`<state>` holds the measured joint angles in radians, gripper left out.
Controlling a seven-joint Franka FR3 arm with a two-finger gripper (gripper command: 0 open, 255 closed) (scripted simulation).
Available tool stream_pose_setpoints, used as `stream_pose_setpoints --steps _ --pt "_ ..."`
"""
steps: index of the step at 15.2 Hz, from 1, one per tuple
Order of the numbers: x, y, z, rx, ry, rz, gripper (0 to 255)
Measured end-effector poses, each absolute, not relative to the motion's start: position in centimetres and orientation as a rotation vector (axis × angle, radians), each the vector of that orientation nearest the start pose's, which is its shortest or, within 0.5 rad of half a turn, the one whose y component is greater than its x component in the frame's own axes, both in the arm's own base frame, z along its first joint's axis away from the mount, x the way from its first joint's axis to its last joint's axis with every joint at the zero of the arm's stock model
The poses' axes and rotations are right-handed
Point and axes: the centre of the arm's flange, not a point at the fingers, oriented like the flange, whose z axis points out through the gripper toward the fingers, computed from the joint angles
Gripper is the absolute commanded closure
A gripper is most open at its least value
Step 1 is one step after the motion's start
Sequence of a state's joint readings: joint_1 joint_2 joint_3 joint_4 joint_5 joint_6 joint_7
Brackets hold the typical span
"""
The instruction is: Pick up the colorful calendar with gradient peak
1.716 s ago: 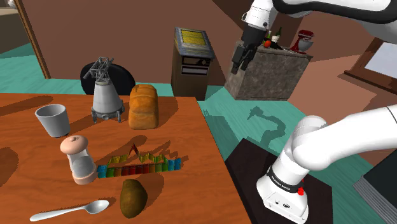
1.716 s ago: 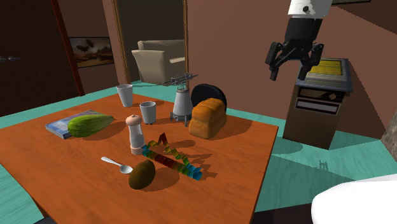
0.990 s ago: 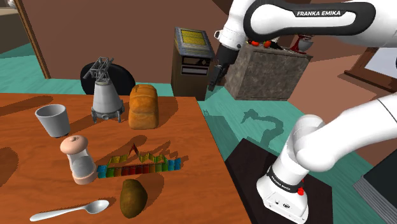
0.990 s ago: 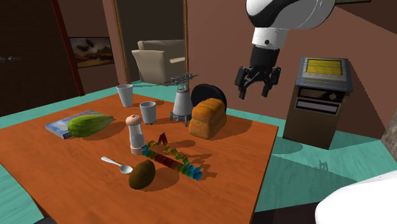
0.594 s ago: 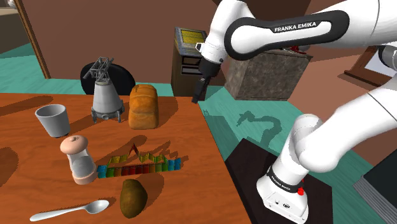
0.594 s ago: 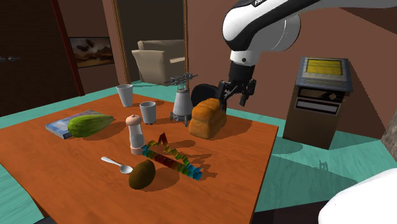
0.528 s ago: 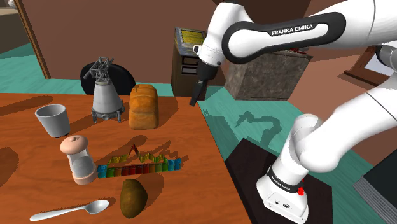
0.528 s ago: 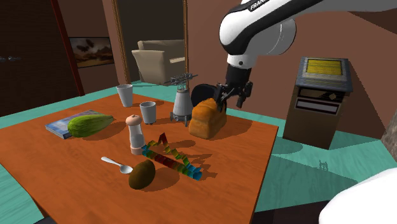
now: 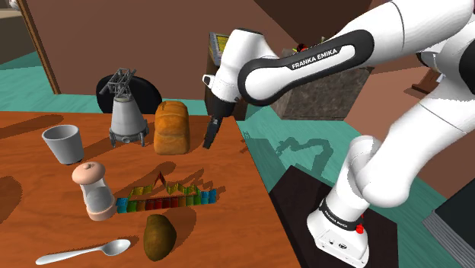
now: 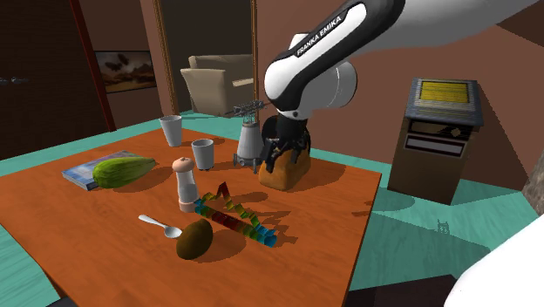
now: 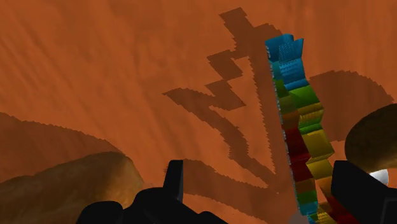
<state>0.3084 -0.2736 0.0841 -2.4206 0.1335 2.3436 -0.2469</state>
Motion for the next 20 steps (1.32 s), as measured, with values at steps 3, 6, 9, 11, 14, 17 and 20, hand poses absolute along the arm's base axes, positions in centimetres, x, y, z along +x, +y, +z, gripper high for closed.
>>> stream_pose_setpoints --steps 3,6,9,11,14,17,20 --pt "43.5 21.3 40.9 -2.876 -0.931 -0.306 0" --pt "43.8 24.3 38.6 -2.831 -1.032 -0.323 0" --pt "44.2 27.3 36.5 -2.783 -1.13 -0.34 0" --pt "44.2 28.8 35.1 -2.749 -1.194 -0.35 0" --pt "44.2 31.6 33.0 -2.707 -1.268 -0.362 0" --pt "44.2 32.2 31.6 -2.7 -1.28 -0.365 0" --pt "44.2 32.1 29.9 -2.699 -1.281 -0.365 0"
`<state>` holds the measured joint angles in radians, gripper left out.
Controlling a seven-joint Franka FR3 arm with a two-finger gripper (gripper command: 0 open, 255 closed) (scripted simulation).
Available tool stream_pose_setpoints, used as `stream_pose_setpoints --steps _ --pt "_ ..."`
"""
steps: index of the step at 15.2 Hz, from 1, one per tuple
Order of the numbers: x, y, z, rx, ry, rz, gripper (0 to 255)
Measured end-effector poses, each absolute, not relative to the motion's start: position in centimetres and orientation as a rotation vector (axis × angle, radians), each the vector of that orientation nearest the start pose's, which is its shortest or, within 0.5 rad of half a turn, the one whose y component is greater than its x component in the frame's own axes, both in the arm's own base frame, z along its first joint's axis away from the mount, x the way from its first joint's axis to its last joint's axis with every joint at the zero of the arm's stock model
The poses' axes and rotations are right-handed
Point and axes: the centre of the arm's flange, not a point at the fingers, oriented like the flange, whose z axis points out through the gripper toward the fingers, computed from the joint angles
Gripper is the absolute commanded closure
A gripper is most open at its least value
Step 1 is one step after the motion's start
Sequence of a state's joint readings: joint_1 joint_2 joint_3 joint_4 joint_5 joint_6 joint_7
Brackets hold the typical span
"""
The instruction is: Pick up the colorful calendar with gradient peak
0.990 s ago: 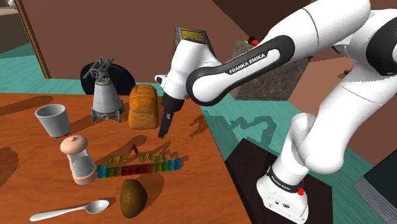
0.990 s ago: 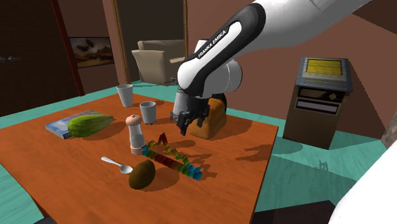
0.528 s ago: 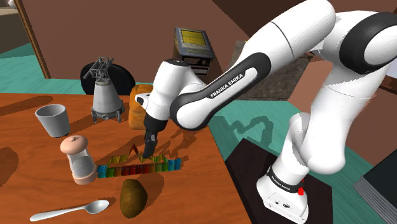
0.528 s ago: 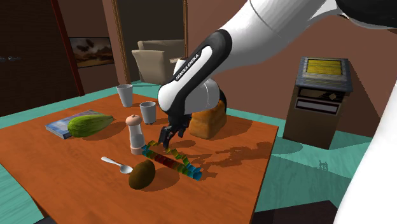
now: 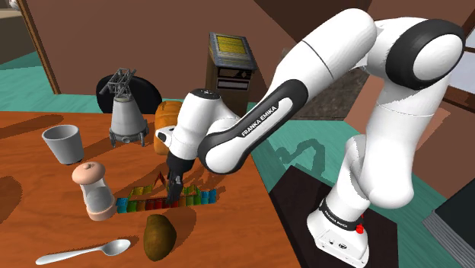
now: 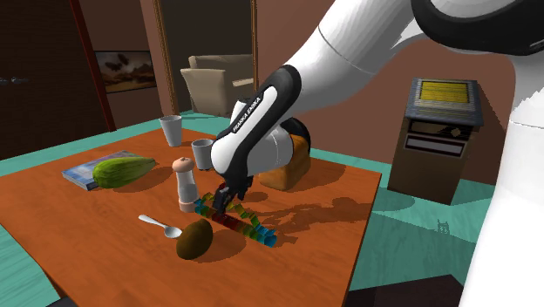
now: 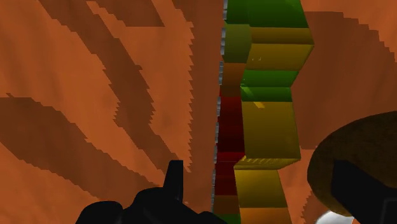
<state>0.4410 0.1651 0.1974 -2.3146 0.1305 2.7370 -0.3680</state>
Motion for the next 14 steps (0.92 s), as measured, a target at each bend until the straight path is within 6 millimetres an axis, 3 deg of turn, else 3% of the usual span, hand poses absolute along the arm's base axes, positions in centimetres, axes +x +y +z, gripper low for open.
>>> stream_pose_setpoints --steps 1,2,14 --pt "44.18 32.2 29.6 -2.699 -1.281 -0.365 0" --pt "44.17 32.16 29.35 -2.699 -1.281 -0.365 255" --pt "44.25 32.08 29.73 -2.699 -1.281 -0.366 255"
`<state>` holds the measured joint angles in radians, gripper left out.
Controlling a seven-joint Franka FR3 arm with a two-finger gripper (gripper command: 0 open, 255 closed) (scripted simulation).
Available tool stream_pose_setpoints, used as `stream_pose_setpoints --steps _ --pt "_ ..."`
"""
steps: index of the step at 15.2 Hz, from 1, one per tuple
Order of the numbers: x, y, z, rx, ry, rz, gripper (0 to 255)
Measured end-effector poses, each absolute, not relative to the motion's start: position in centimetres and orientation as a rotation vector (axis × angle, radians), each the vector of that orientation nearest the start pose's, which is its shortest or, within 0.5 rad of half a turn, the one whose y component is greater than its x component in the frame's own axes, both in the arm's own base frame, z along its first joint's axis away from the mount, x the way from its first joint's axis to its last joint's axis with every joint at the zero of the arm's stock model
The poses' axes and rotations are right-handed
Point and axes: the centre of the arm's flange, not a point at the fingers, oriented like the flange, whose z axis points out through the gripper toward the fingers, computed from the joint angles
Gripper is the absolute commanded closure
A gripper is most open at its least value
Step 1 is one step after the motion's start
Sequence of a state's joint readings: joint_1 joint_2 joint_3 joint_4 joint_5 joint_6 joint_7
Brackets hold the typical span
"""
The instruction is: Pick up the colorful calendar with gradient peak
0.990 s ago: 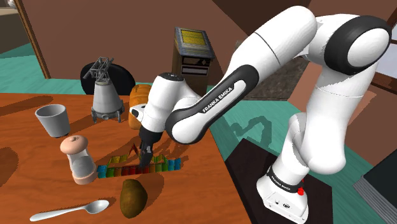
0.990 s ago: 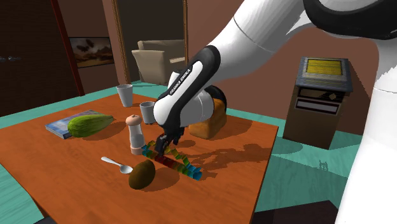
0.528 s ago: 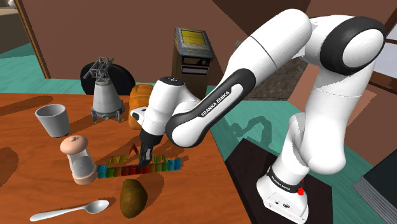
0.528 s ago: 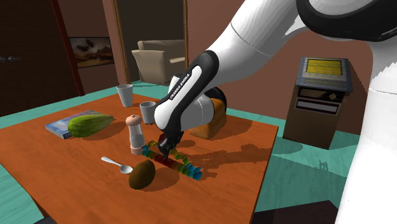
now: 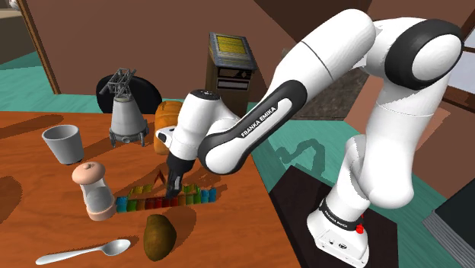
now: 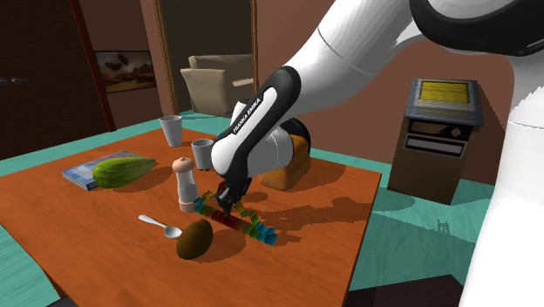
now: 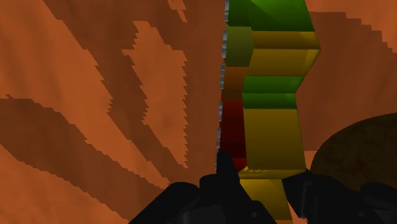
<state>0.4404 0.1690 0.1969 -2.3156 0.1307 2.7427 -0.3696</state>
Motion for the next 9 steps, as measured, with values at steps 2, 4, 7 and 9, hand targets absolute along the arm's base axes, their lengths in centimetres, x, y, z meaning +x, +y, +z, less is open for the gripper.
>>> stream_pose_setpoints --steps 2,4,7,9 --pt "44.3 32.2 30.7 -2.699 -1.281 -0.366 255" --pt "44.1 32.1 31.7 -2.699 -1.281 -0.366 255" --pt "44.2 32.2 33.2 -2.699 -1.281 -0.366 255" --pt "44.2 32.2 34.3 -2.699 -1.281 -0.366 255"
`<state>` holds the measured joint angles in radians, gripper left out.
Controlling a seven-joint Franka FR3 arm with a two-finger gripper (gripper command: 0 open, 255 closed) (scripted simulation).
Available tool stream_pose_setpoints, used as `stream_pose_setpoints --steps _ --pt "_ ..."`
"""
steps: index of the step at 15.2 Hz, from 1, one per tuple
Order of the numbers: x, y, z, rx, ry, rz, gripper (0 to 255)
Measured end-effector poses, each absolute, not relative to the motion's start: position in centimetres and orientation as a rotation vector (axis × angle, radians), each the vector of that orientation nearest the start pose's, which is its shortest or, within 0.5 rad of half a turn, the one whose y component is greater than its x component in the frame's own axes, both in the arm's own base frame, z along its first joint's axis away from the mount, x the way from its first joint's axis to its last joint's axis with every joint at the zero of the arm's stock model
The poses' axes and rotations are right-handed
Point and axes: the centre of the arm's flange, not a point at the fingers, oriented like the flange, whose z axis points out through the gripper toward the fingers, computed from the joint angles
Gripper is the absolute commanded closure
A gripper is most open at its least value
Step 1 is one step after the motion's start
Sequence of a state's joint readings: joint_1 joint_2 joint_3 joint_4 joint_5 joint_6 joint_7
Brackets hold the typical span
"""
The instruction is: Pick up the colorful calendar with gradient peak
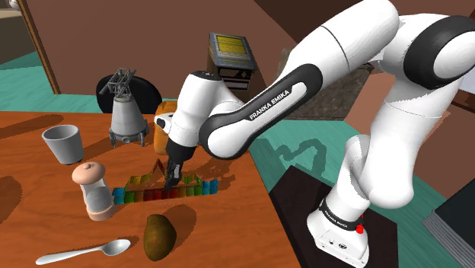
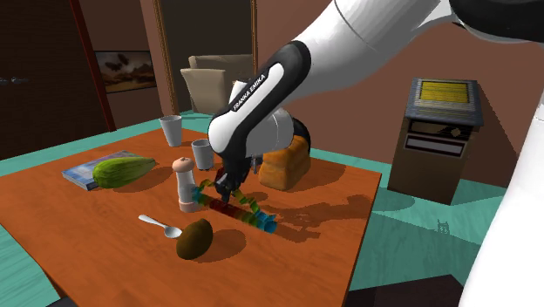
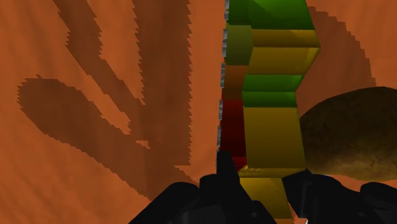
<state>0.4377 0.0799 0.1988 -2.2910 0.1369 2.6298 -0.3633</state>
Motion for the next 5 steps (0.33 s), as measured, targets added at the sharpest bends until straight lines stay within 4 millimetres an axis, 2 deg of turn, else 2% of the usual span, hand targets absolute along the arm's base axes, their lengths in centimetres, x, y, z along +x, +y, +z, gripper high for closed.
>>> stream_pose_setpoints --steps 5 --pt "44.2 32.2 36.7 -2.699 -1.281 -0.366 255"
